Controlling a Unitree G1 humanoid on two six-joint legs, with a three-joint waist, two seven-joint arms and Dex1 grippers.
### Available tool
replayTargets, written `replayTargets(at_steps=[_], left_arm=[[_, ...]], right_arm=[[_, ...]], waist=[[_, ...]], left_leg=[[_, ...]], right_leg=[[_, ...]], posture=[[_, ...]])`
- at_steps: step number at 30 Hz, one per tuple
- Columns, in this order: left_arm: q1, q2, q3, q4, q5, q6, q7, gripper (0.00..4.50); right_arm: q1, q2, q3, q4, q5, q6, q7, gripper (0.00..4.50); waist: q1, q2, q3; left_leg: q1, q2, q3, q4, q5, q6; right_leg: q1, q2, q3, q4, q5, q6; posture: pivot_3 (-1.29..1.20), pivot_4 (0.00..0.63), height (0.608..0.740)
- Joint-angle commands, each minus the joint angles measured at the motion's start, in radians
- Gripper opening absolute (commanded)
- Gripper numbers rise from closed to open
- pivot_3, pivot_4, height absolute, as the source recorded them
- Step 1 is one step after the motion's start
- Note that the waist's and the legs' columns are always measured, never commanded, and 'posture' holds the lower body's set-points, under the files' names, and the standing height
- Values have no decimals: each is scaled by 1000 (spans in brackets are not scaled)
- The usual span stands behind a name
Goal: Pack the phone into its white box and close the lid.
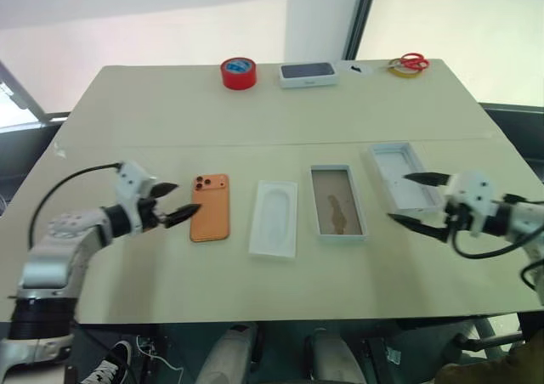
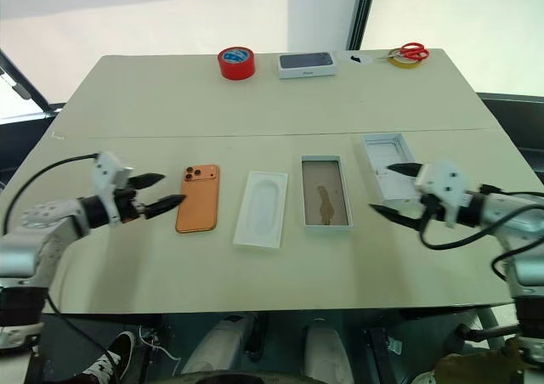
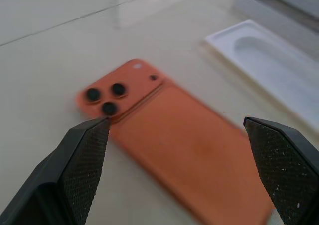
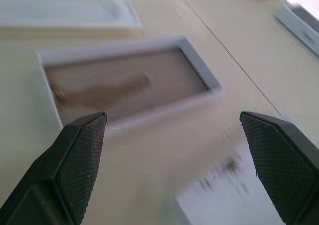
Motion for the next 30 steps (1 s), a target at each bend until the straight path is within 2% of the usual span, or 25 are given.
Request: replayTargets(at_steps=[1,3,10,19,28,30], left_arm=[[-69,-106,38,-39,-128,181,127,4500],[-96,-174,26,-47,-144,256,205,4500],[-164,-260,-45,-22,-162,449,296,4500],[-205,-300,-73,16,-185,536,293,4500],[-187,-353,-24,81,-232,554,272,4500],[-183,-360,-20,97,-218,542,284,3976]], right_arm=[[-39,10,37,-54,-27,4,-14,4462],[-46,4,70,-46,-65,-30,-6,4462],[-56,2,86,-35,-84,-38,-4,4462],[-48,0,80,-48,-89,-33,-14,4462],[-40,4,80,-67,-94,-30,-33,4462],[-42,4,81,-66,-92,-29,-34,4500]], waist=[[4,-2,1],[12,-4,2],[19,-6,3],[17,-6,3],[18,-6,3],[18,-6,3]], left_leg=[[0,0,0,1,0,0],[0,0,0,1,0,0],[0,0,-1,3,1,0],[0,0,-1,4,1,-1],[1,0,-1,4,1,-1],[1,0,-1,4,1,-1]], right_leg=[[0,0,0,0,0,0],[0,0,-1,0,2,3],[1,1,-1,1,2,4],[1,1,-2,1,2,3],[2,1,-2,1,2,3],[2,1,-2,1,2,3]], posture=[[0,150,736],[0,150,736],[0,150,736],[0,150,736],[0,150,736],[0,150,736]])
